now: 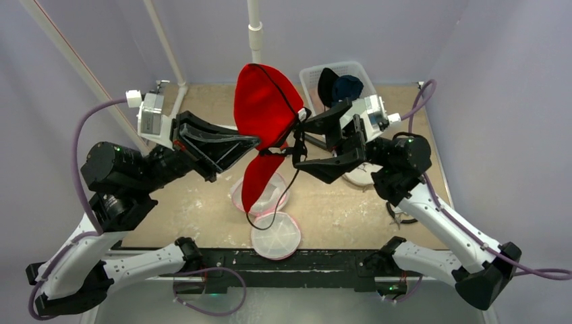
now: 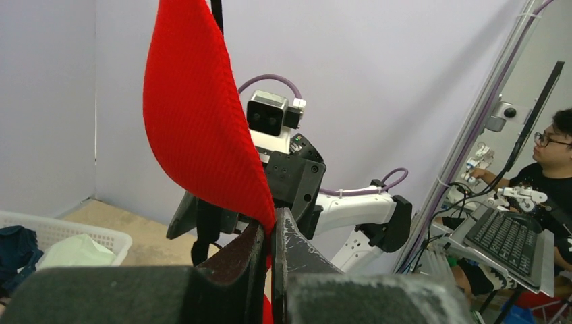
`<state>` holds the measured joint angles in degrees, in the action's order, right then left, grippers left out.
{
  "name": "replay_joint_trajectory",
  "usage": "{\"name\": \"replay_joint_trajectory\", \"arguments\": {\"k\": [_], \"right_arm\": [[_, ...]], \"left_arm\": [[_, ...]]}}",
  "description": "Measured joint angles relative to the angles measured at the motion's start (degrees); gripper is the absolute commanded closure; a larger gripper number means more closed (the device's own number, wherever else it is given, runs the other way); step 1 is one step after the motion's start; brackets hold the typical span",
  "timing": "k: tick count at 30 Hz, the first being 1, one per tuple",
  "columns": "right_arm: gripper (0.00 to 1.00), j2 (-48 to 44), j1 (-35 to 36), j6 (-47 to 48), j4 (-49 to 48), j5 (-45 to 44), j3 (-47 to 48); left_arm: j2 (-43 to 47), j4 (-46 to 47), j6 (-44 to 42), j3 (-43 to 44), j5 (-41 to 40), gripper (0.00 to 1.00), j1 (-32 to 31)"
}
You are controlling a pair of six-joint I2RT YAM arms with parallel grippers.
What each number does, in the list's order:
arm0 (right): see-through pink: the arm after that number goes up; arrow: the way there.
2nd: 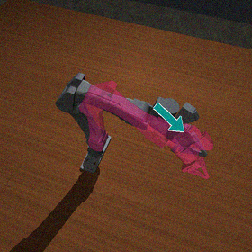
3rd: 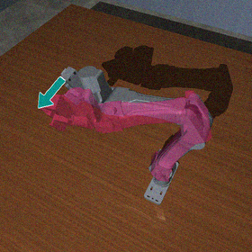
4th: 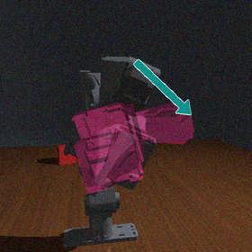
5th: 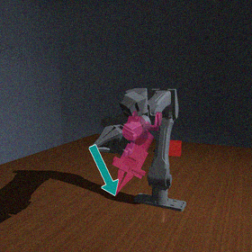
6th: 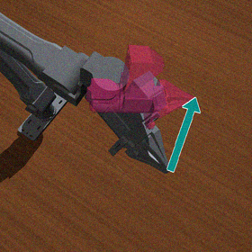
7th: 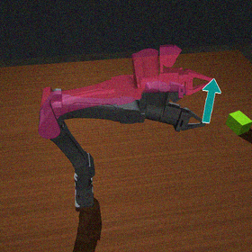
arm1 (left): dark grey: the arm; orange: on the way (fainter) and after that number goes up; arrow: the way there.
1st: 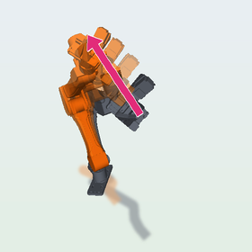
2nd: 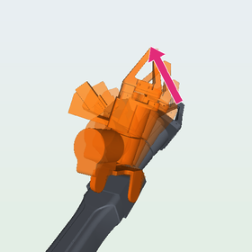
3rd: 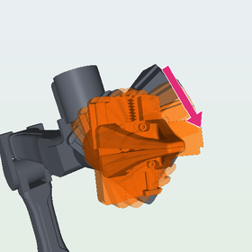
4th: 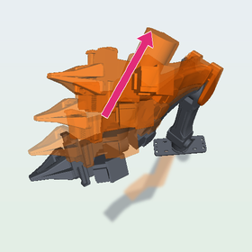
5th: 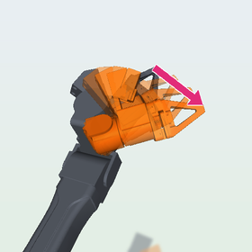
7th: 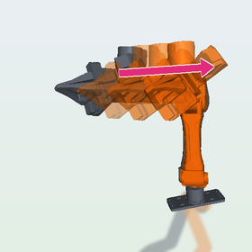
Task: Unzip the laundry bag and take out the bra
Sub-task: Place the bra in the bin.
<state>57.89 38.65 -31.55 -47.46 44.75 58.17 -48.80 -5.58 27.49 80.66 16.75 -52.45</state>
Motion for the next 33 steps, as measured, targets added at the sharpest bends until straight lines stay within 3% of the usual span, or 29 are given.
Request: {"name": "replay_joint_trajectory", "arguments": {"k": [13,22,27,33], "right_arm": [[0.1,6.9,0.2,-13.1,-15.1,3.4,0.0],[0.26,9.5,2.1,-16.9,-17.7,3.2,0.0],[0.25,9.7,2.2,-20.2,-21.2,1.5,-0.2],[0.41,12.0,2.5,-25.6,-29.2,0.6,-0.3]], "left_arm": [[-4.1,5.1,1.0,-3.2,1.5,1.0,0.0],[-5.6,7.2,1.0,-3.6,1.4,1.0,0.0],[-5.9,8.1,1.0,-4.5,1.2,1.0,0.0],[-5.8,8.3,1.0,-5.6,0.5,1.0,0.0]]}}
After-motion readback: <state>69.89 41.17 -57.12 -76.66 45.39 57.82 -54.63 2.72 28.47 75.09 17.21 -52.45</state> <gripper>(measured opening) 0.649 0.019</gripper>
